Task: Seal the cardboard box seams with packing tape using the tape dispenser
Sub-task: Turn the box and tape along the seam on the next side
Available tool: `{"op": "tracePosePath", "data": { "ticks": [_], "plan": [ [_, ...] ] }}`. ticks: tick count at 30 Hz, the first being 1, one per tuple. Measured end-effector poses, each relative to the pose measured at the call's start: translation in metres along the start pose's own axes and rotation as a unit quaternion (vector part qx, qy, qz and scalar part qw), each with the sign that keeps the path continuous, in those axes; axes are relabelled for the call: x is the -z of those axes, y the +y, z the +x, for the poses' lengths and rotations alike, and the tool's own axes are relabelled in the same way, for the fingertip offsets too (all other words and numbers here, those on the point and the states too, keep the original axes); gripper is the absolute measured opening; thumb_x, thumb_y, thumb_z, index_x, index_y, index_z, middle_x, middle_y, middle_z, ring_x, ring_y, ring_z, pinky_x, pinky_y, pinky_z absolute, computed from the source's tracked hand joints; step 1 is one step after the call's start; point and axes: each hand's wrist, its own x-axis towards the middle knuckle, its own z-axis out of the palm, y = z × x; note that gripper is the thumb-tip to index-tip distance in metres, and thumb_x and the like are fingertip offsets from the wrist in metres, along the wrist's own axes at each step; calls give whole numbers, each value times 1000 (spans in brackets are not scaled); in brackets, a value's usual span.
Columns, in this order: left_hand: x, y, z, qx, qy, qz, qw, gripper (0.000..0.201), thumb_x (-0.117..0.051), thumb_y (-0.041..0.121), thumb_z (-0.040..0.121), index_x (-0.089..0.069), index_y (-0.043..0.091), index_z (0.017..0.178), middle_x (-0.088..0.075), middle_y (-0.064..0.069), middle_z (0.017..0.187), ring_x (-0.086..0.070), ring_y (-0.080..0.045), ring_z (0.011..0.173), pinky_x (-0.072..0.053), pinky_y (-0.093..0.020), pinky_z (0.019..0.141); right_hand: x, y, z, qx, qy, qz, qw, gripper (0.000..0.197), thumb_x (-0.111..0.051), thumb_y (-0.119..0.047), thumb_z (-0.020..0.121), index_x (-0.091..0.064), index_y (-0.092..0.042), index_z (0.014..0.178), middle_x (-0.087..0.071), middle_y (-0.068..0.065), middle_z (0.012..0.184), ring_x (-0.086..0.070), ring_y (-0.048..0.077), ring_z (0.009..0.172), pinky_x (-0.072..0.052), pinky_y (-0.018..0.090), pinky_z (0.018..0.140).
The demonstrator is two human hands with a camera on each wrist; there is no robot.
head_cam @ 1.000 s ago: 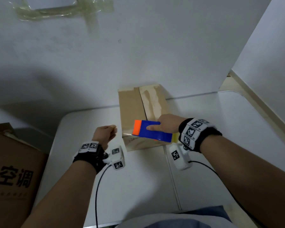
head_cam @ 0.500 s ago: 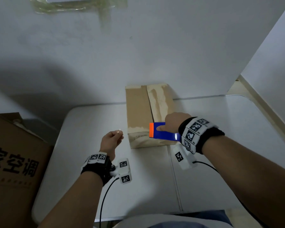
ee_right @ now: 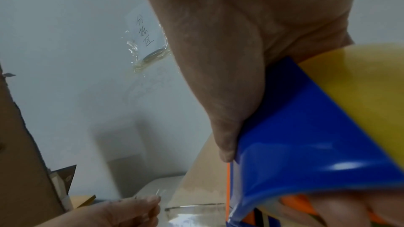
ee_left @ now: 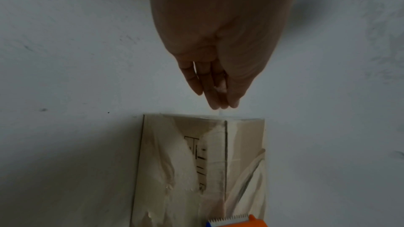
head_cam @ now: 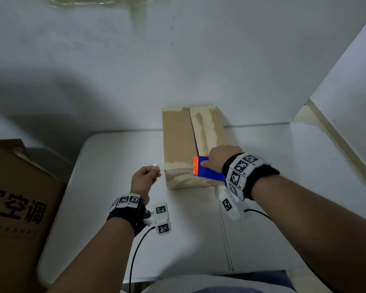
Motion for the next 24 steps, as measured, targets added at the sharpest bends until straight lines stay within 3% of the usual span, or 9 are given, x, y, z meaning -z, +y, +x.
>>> {"op": "tracePosePath", "data": {
  "ticks": [6,11,15,18,21,24],
  "plan": [
    [13,4,-2,10,-40,17,999,12,-63,19,89,-70,13,96,-72,-1,95,-68,-13,90,-45,-27,89,0,-4,-1,-9,6,0,1000,46,-41,-45,96,-43,-14,63,-47,-1,62,-42,12,53,-39,28,68],
    [26,15,-1,13,-95,78,992,21,-59,22,92,-71,13,108,-72,0,110,-69,-16,102,-43,-31,98,0,-3,-3,-14,2,6,1000,46,-40,-45,97,-42,-14,63,-46,-1,62,-41,13,53,-37,28,65],
    [37,23,0,-3,-115,170,979,21,-59,27,93,-71,26,109,-68,11,116,-66,-15,105,-46,-30,94,2,-5,-2,-16,-1,5,1000,47,-40,-46,97,-42,-14,63,-46,-1,62,-41,12,53,-37,28,64],
    [43,27,-1,-14,-141,223,965,24,-54,25,96,-68,29,114,-63,9,122,-66,-15,104,-46,-30,92,3,-5,-2,-17,-1,5,1000,46,-41,-45,96,-41,-14,62,-45,-1,61,-41,12,52,-36,27,61],
    [46,34,-4,1,-174,228,958,27,-50,25,98,-65,30,120,-60,10,125,-66,-15,106,-47,-32,97,2,-6,-3,-14,1,8,1000,47,-41,-45,96,-41,-14,62,-45,-1,62,-41,12,53,-37,28,65],
    [44,40,-5,-22,-145,267,952,29,-49,17,97,-68,26,116,-58,11,122,-69,-16,97,-51,-27,84,0,-5,-3,-9,9,8,1000,47,-40,-46,96,-42,-14,62,-46,-1,62,-41,12,53,-38,29,67]
  ]
}}
